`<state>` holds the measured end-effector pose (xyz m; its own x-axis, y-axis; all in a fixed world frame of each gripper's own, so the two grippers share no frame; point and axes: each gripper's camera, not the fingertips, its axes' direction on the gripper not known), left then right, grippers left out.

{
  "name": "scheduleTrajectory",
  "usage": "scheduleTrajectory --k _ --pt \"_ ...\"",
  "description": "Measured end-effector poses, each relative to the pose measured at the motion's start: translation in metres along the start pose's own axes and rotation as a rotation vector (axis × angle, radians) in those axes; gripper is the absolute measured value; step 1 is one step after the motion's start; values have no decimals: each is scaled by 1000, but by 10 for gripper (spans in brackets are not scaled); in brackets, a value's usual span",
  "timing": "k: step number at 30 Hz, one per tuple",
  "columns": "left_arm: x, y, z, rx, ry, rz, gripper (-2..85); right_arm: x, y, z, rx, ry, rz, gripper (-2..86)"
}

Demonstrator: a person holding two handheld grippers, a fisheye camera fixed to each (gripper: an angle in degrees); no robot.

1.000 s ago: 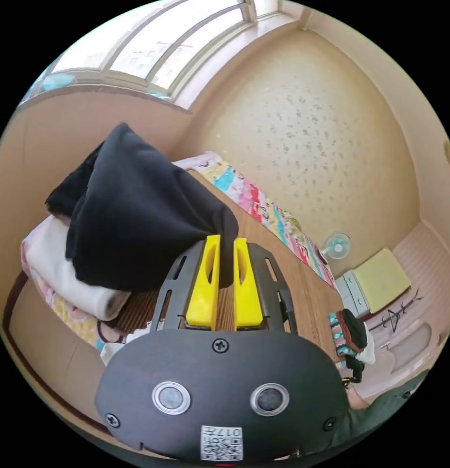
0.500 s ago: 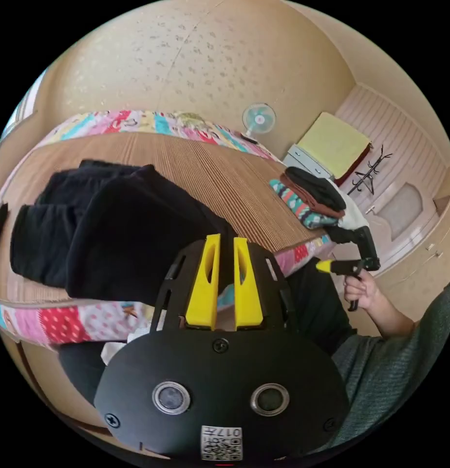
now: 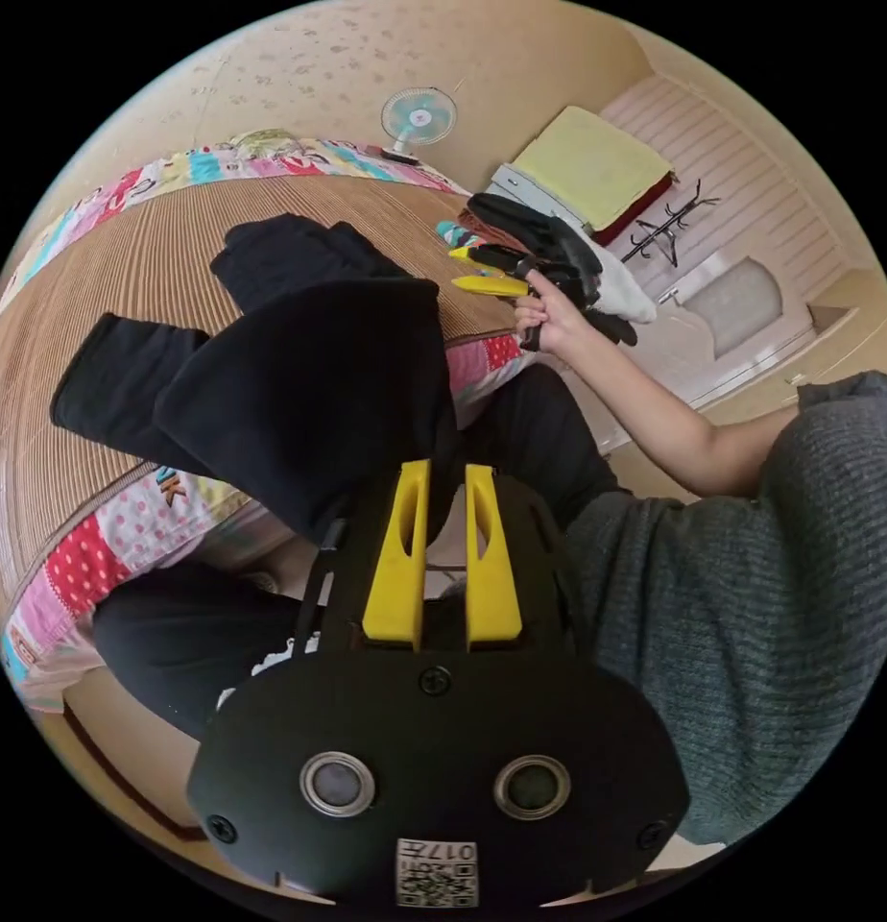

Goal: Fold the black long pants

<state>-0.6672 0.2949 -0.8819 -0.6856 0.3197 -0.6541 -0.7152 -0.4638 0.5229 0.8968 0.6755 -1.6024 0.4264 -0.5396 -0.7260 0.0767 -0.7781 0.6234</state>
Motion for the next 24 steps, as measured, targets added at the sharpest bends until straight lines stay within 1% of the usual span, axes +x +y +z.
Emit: scheduleTrajectory --k 1,3,4,5,6,8,9,10,12,14,15,16,17,18,19,20,21,23,24 --pt "-7 3 -16 74 75 -45 43 6 -22 18 -30 -8 29 154" --pt "-19 8 -33 165 187 -106 43 8 -50 46 -89 -57 36 160" --pt "-27 8 -37 193 242 -140 52 7 -65 64 -120 -64 30 158" --pt "-30 7 -38 199 255 -157 56 5 -77 81 -142 -30 30 143" --pt "-35 2 -38 205 258 -181 69 4 -82 88 -151 -14 23 136" --pt "-36 -10 -36 200 210 -187 78 1 -98 110 -168 -2 27 106" --pt "-36 -21 -33 189 164 -191 83 0 -101 115 -181 -14 36 98" --pt "-37 -35 -32 183 120 -197 91 -3 -105 125 -233 -35 55 84" --pt "-41 -56 -33 204 86 -216 112 -19 -102 124 -243 -107 27 69" --pt "-47 -79 -38 255 111 -206 124 -62 -85 104 -237 -234 -113 58" --pt "-51 -98 -40 281 149 -190 133 -73 -78 98 -235 -277 -144 55" --pt "-53 -118 -43 295 160 -171 147 -94 -63 87 -236 -384 -190 52" --pt "-54 -127 -45 300 149 -166 156 -113 -46 77 -248 -496 -225 50" --pt "-56 -145 -47 315 102 -167 177 -122 -37 73 -253 -547 -240 49" --pt "-59 -159 -49 332 46 -187 200 -140 -18 64 -257 -644 -274 48" --pt "-60 -164 -50 345 26 -194 201 -156 0 53 -256 -732 -316 47" --pt "-63 -173 -50 373 8 -202 204 -164 9 48 -258 -772 -336 46" --pt "-63 -179 -49 397 85 -172 193 -189 40 30 -264 -889 -404 44" --pt "-57 -174 -57 432 98 -153 151 -193 45 25 -256 -895 -408 44"
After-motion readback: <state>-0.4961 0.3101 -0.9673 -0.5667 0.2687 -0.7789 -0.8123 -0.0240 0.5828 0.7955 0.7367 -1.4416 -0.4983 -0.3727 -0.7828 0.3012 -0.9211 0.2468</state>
